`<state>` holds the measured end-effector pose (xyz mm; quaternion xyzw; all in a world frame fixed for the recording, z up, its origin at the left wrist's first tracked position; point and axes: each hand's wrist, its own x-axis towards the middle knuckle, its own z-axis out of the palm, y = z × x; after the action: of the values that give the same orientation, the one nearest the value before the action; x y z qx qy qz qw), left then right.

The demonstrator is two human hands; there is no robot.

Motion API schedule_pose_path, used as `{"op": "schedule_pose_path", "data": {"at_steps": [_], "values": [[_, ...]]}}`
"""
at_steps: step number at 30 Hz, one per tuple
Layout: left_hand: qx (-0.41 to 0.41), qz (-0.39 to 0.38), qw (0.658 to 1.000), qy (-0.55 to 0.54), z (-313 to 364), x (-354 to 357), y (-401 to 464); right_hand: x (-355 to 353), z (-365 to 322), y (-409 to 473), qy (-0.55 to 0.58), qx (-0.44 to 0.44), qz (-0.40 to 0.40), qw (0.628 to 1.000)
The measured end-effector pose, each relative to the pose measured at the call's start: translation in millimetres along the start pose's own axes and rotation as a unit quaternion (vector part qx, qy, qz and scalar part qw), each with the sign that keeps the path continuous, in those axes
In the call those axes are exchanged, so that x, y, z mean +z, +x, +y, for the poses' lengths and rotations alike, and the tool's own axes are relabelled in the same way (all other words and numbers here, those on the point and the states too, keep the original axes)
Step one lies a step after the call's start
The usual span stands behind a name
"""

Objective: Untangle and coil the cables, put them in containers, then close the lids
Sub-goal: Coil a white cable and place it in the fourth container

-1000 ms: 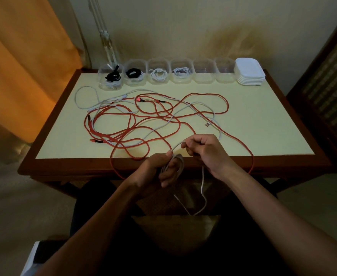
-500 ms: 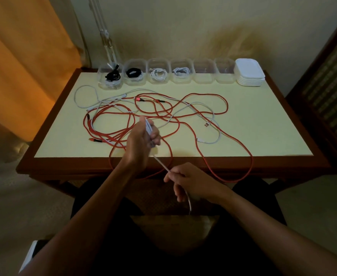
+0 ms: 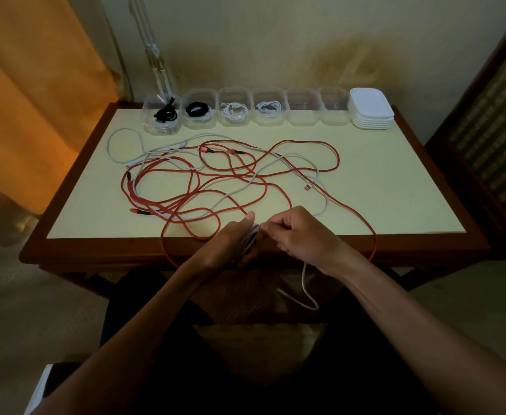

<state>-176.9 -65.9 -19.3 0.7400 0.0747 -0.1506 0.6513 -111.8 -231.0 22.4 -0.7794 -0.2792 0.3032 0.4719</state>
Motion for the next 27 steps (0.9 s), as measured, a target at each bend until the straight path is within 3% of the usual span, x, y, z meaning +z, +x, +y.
{"op": "schedule_pose_path", "data": {"at_steps": [3,7,9,11,13,15,18,20,22,24,27], "values": [[-0.004,-0.011,1.0,0.011,1.7,1.3,0.0,4.7,3.6,4.6,-0.08,-0.018,0.036,0.996],[-0.018,-0.037,0.997,-0.069,3.9,-4.4,-10.6,6.4,8.2,10.0,-0.129,-0.015,0.144,0.981],[-0.028,-0.062,0.985,-0.157,5.4,-5.2,-16.4,4.6,8.6,9.2,-0.072,-0.012,0.117,0.99],[-0.025,-0.069,0.974,-0.212,7.7,-4.2,-17.8,8.2,10.4,5.5,0.016,-0.001,0.033,0.999],[-0.038,-0.019,0.976,-0.214,10.3,-0.4,-13.3,15.9,15.2,4.0,0.03,-0.005,0.006,1.0],[-0.077,0.081,0.975,-0.192,11.4,7.8,-5.6,26.8,19.4,6.5,-0.016,-0.032,0.045,0.998],[-0.115,0.231,0.946,-0.198,12.0,21.4,5.3,44.7,25.5,11.9,-0.043,-0.066,0.131,0.988],[-0.084,0.287,0.945,-0.134,8.3,29.5,10.2,52.5,29.4,14.4,-0.05,-0.086,0.188,0.977],[-0.016,0.329,0.943,0.04,3.5,37.7,12.1,55.4,31.4,17.9,-0.052,-0.087,0.232,0.967],[0.051,0.358,0.93,0.059,1.2,45.4,7.5,53.8,32.0,21.8,-0.046,-0.077,0.263,0.961],[0.087,0.333,0.936,0.076,-7.7,48.6,5.1,51.6,31.2,22.9,-0.041,-0.08,0.276,0.957]]}}
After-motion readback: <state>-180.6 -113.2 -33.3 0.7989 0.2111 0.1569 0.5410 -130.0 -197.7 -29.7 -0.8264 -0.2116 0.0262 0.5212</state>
